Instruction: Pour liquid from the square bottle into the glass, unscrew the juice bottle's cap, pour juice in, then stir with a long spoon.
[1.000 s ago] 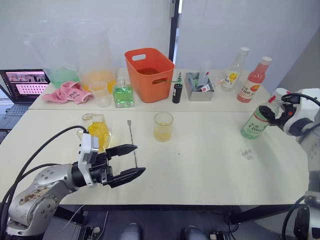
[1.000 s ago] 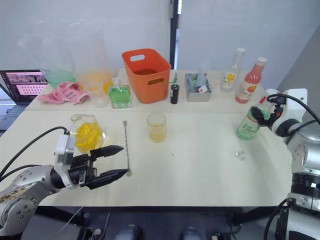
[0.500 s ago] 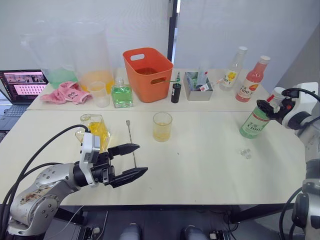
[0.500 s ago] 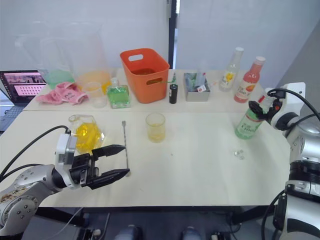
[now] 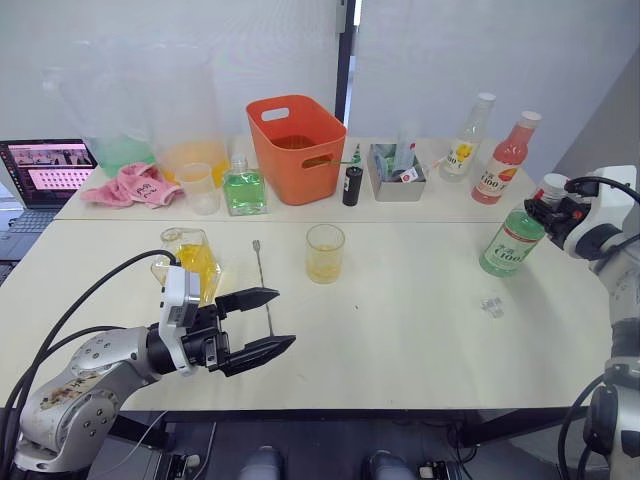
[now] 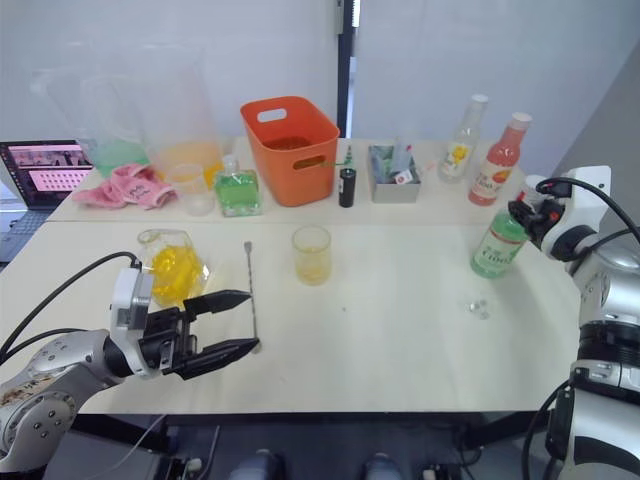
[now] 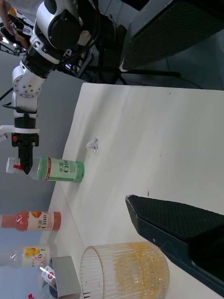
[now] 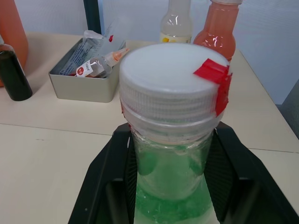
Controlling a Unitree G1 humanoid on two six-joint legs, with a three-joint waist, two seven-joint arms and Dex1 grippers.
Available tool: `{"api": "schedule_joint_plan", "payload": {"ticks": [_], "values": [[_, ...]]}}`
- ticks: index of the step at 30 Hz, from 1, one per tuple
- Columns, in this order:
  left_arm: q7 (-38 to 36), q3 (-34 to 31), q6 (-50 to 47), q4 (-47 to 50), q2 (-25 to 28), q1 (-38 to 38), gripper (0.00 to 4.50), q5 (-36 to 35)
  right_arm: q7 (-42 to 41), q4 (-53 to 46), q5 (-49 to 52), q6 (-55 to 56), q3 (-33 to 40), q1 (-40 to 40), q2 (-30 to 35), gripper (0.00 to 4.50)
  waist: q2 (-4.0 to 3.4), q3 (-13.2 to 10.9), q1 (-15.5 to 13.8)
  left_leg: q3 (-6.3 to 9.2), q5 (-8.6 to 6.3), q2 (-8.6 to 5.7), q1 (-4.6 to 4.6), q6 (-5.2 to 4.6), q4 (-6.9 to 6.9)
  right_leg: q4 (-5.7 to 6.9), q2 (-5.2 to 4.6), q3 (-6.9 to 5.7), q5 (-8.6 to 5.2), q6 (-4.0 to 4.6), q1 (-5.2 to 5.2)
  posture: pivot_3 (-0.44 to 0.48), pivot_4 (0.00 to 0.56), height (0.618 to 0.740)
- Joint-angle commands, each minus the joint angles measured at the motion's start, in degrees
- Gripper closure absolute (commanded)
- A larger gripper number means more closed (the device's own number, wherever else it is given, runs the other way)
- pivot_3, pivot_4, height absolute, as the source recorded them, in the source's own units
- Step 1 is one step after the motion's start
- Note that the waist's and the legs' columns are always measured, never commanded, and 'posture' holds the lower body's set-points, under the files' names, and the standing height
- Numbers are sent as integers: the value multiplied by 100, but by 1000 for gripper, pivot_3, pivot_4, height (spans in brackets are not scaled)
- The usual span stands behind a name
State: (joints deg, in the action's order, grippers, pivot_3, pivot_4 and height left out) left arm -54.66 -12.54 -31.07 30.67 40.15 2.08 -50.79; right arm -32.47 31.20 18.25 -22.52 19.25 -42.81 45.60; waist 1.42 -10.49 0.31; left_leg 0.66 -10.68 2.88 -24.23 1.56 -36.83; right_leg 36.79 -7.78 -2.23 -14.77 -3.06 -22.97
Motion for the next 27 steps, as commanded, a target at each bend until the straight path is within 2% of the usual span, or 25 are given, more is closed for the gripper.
{"api": "schedule_joint_plan", "payload": {"ticks": [1,5,8,17,22,27], "values": [[-44,-50,121,49,21,54,0,26,-5,-358,84,117,216,-29,157,3078,-1,-1,0,0,0,0,0,0,0,0,0,0,0,0,0,0,150,739],[-84,-75,200,-120,21,133,0,126,-71,-902,285,-33,308,120,164,3078,-10,-6,-7,0,0,0,-5,0,0,1,0,1,0,0,-5,0,150,739],[-132,-135,215,-312,25,245,0,103,-220,-1702,632,-457,400,347,174,3078,-29,-17,-7,-3,0,0,-8,0,0,3,0,3,1,-1,-11,0,150,739],[-445,-232,172,-862,145,573,0,65,-461,-4640,2849,-2508,742,976,1,3078,-46,-28,36,-6,-1,6,-8,-2,3,12,4,8,1,-1,-19,0,150,739],[-702,-200,145,-1012,295,602,0,118,-422,-5781,3785,-2979,108,917,-321,3078,-45,-28,34,-5,-1,9,-9,-2,3,12,8,8,1,0,-19,0,150,739],[-879,-132,234,-1079,396,575,0,288,-411,-6361,3565,-2832,-1096,650,-744,3078,-44,-29,35,-5,-1,10,-10,-2,3,11,10,8,1,0,-20,0,150,739]]}}
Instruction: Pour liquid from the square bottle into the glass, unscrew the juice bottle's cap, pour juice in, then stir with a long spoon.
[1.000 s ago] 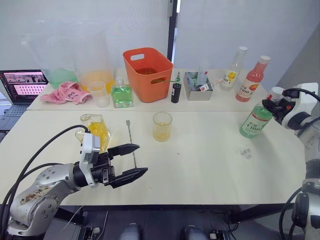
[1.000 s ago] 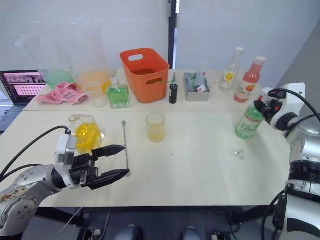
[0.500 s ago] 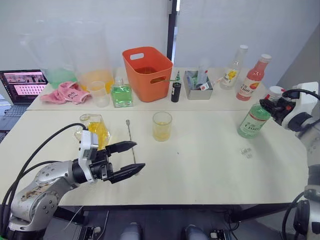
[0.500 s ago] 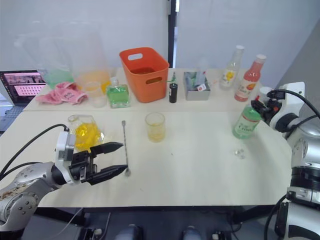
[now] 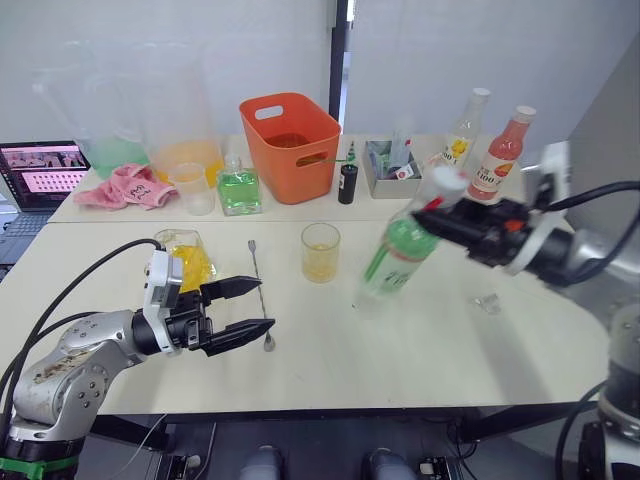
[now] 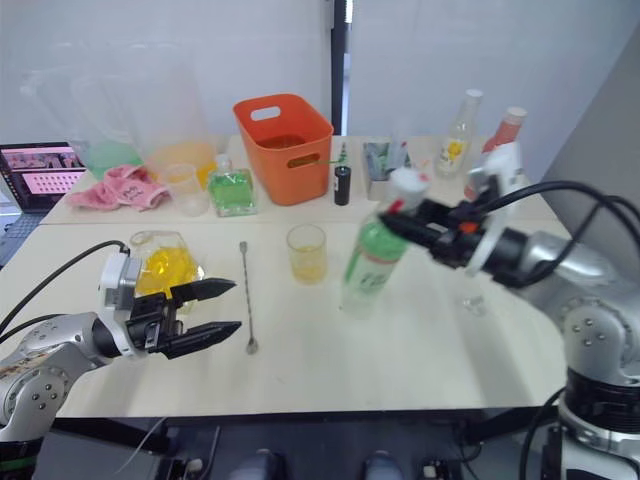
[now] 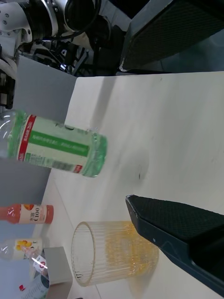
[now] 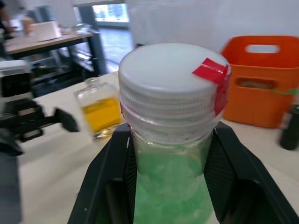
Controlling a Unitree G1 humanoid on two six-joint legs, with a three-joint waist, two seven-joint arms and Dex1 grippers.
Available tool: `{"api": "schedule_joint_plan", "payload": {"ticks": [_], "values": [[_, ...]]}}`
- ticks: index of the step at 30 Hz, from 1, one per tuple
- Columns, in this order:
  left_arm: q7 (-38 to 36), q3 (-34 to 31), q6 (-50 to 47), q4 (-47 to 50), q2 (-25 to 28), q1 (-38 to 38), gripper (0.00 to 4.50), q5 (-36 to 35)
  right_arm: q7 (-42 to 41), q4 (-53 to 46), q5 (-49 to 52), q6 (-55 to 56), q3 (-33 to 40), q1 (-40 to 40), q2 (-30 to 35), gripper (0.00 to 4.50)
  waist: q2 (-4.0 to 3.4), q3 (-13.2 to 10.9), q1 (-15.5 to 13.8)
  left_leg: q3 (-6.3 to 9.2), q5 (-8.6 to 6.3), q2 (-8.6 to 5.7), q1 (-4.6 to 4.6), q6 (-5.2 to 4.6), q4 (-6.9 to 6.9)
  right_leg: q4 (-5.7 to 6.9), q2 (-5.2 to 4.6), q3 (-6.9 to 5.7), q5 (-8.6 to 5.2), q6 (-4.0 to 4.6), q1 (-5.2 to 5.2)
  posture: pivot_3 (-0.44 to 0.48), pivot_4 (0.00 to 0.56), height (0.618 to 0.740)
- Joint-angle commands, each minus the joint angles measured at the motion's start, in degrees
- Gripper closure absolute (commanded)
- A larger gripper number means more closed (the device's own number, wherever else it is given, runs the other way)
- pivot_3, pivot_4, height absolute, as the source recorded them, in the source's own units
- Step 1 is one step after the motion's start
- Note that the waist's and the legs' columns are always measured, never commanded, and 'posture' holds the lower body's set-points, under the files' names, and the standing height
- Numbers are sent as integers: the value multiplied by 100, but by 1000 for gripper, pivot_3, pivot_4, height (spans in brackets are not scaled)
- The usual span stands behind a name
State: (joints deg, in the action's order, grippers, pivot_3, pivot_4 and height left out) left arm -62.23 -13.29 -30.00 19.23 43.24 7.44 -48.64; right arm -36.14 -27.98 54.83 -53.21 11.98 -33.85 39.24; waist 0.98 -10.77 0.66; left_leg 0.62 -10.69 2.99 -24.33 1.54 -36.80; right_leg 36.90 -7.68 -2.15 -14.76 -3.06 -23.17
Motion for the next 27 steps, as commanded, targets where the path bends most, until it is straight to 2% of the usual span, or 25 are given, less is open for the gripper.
{"api": "schedule_joint_plan", "payload": {"ticks": [1,6,14,27], "values": [[-150,-72,119,83,106,14,0,85,-93,-486,-209,338,-622,-297,-224,3078,1,0,-1,0,0,0,-1,0,0,0,0,0,0,0,0,0,150,739],[-257,-131,114,190,210,-118,0,181,-527,-332,-1024,941,-1455,-320,-352,3078,8,-1,-31,6,0,0,-7,1,-1,-3,4,4,0,0,0,0,150,739],[-368,-258,248,336,385,-482,0,361,-1003,-85,-1928,1713,-2119,-138,-525,3078,11,-1,-19,6,0,5,-5,1,0,-2,11,5,0,1,-2,0,150,739],[-519,-336,322,325,484,-593,0,400,-1483,298,-2529,1984,-2461,68,-492,3078,12,0,-18,6,0,5,1,1,-1,-1,11,5,0,1,2,0,150,739]]}}
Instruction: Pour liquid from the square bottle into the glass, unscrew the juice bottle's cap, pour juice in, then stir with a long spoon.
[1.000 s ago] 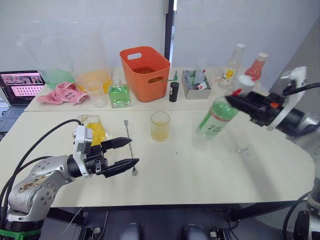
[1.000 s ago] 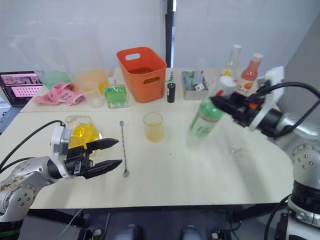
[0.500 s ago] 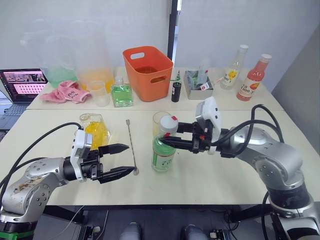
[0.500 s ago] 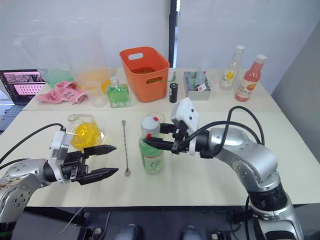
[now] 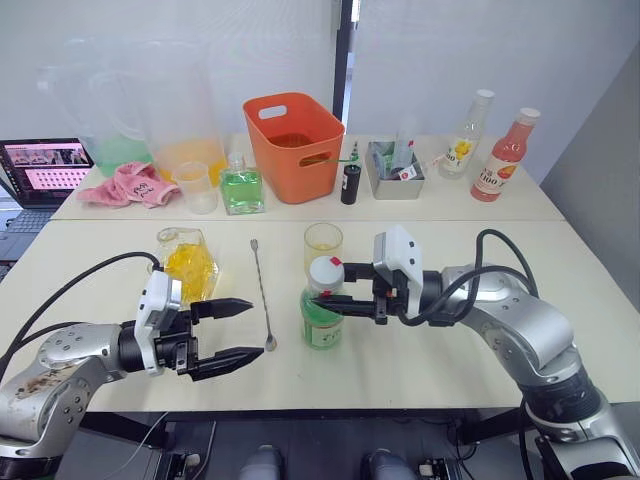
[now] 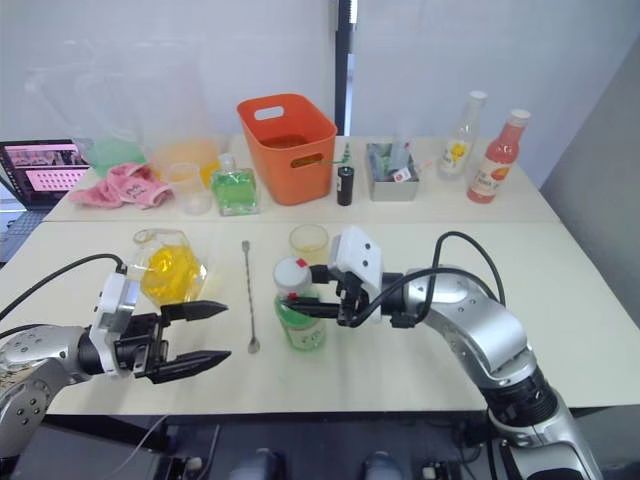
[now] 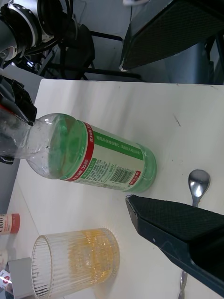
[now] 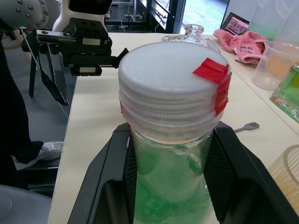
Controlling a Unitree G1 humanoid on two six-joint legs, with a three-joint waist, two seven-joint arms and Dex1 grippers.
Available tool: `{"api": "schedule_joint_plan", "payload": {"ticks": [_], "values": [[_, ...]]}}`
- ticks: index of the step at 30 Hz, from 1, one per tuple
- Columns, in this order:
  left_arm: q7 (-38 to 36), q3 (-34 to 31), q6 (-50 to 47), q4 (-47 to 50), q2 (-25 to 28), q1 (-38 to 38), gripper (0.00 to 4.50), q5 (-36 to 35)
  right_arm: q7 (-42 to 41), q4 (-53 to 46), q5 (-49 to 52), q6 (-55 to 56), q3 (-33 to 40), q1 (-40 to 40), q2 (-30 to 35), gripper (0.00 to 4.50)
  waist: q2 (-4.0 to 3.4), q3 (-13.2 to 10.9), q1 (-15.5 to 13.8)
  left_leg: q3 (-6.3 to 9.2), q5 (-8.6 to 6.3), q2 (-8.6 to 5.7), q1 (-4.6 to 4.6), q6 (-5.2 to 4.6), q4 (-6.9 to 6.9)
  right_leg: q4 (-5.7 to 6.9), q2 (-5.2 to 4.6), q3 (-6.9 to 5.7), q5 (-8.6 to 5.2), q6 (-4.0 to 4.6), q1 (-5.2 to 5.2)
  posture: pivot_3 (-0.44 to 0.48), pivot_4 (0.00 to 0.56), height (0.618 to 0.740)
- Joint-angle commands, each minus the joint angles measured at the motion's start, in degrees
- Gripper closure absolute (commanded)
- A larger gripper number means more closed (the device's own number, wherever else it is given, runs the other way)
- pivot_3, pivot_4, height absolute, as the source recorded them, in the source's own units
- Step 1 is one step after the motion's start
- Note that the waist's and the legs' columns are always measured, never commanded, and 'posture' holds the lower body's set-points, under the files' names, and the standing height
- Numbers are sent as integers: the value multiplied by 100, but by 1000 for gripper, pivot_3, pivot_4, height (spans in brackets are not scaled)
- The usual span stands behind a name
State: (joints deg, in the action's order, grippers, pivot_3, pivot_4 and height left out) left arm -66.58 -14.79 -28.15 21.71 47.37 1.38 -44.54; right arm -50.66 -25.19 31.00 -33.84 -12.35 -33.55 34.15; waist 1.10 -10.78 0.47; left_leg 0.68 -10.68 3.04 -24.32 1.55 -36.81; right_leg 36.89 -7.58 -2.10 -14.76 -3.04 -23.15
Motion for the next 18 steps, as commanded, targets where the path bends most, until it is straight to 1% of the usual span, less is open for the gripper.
{"api": "schedule_joint_plan", "payload": {"ticks": [1,2,4,9,10,14,16,18], "values": [[-91,-197,177,56,57,37,0,-3,-10,29,-158,39,-17,40,0,3078,0,0,0,0,0,0,1,0,0,0,0,0,0,0,1,0,150,739],[-115,-193,317,16,29,93,0,70,39,53,-130,11,38,14,-46,3078,1,0,0,0,0,0,2,0,0,0,0,0,0,0,1,0,150,739],[-117,-182,508,-48,-28,188,0,161,75,62,-42,-62,139,-44,-89,2008,2,1,-4,0,0,0,3,0,0,2,0,0,1,2,1,0,150,739],[-215,-108,686,-134,19,192,0,307,43,-16,159,-250,342,-123,-77,277,2,1,3,0,0,0,1,0,0,3,0,0,1,3,-1,0,150,739],[-231,-108,677,-145,29,186,0,303,30,-49,247,-326,412,-159,-62,24,2,1,4,0,0,0,1,0,0,3,1,0,1,3,-2,0,150,739],[-256,-106,598,-165,48,209,0,262,-121,-79,697,-664,642,-297,1,24,2,1,5,0,0,1,1,1,0,5,1,0,2,3,-2,0,150,739],[-269,-90,543,-183,58,244,0,244,-466,148,850,-695,649,-422,76,24,2,1,6,0,0,2,2,0,0,5,1,0,1,3,-1,0,150,739],[-284,-62,489,-205,60,290,0,227,-1113,689,663,-321,437,-643,130,24,2,1,8,0,0,1,2,0,0,4,1,0,2,3,0,0,150,739]]}}
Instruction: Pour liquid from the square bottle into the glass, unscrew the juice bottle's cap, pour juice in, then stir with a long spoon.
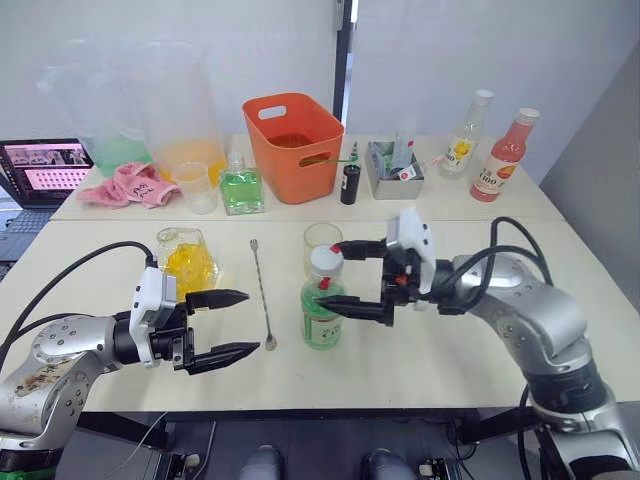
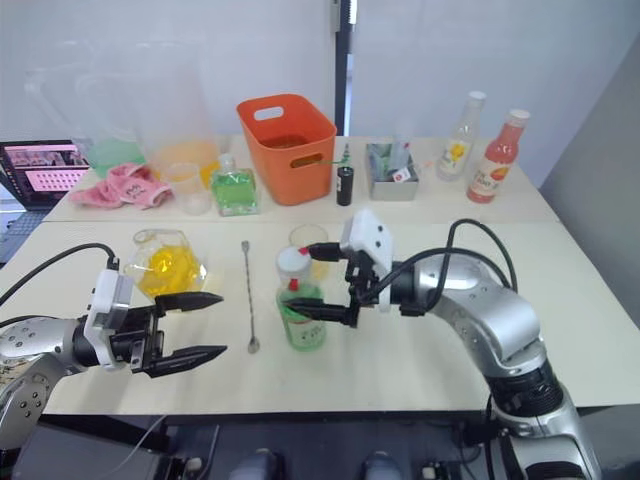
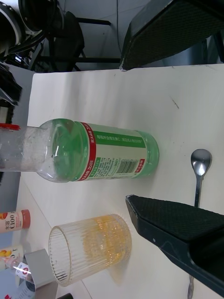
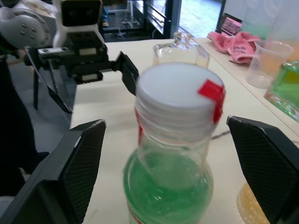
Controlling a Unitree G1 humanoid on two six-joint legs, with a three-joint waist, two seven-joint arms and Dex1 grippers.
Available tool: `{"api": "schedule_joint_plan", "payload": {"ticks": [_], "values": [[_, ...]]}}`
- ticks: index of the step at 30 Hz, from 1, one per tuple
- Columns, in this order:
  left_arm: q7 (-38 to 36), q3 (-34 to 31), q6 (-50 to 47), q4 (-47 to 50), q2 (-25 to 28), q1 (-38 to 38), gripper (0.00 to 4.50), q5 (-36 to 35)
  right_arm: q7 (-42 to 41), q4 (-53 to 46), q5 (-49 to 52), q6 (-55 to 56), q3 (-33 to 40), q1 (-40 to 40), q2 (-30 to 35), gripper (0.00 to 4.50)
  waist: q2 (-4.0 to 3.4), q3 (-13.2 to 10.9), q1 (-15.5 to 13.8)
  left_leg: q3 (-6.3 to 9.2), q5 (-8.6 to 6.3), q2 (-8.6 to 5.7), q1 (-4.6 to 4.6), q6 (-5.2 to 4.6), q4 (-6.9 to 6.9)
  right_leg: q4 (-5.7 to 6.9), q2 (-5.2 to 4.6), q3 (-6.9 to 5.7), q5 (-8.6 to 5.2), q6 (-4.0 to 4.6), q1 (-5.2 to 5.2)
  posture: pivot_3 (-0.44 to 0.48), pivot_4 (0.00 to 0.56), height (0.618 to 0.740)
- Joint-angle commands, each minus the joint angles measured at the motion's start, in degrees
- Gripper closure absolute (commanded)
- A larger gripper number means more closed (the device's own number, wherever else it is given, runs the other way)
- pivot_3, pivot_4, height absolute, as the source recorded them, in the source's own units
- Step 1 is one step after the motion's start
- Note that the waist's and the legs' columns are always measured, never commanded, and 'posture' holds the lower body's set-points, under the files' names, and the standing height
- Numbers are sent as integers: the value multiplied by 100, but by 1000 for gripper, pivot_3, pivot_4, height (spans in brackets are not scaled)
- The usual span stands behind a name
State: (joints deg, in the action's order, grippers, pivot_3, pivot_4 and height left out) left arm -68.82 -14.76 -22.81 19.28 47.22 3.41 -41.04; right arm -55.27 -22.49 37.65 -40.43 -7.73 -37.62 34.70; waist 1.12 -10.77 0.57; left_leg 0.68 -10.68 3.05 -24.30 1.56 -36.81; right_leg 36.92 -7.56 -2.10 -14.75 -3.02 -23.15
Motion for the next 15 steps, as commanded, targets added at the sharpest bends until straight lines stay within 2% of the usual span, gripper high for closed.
{"api": "schedule_joint_plan", "payload": {"ticks": [1,8,11,15], "values": [[-67,-49,-62,28,70,106,0,-124,-930,687,-80,505,-117,-353,49,24,0,0,4,0,0,0,0,0,0,0,0,0,0,0,1,0,150,739],[-93,26,-139,19,50,204,0,-88,-2005,2458,-781,1660,-628,-1115,-565,24,0,0,36,0,0,1,1,0,0,7,2,2,0,1,-4,0,150,739],[-71,-63,-212,100,114,155,0,-144,-2300,2849,-867,1888,-652,-1329,-807,24,0,0,32,0,0,2,0,0,1,10,4,2,0,1,-7,0,150,739],[-50,-134,-273,180,166,80,0,-175,-2517,3152,-970,2062,-584,-1456,-921,1205,0,-1,7,0,0,1,-3,1,1,8,4,2,0,0,-6,0,150,739]]}}
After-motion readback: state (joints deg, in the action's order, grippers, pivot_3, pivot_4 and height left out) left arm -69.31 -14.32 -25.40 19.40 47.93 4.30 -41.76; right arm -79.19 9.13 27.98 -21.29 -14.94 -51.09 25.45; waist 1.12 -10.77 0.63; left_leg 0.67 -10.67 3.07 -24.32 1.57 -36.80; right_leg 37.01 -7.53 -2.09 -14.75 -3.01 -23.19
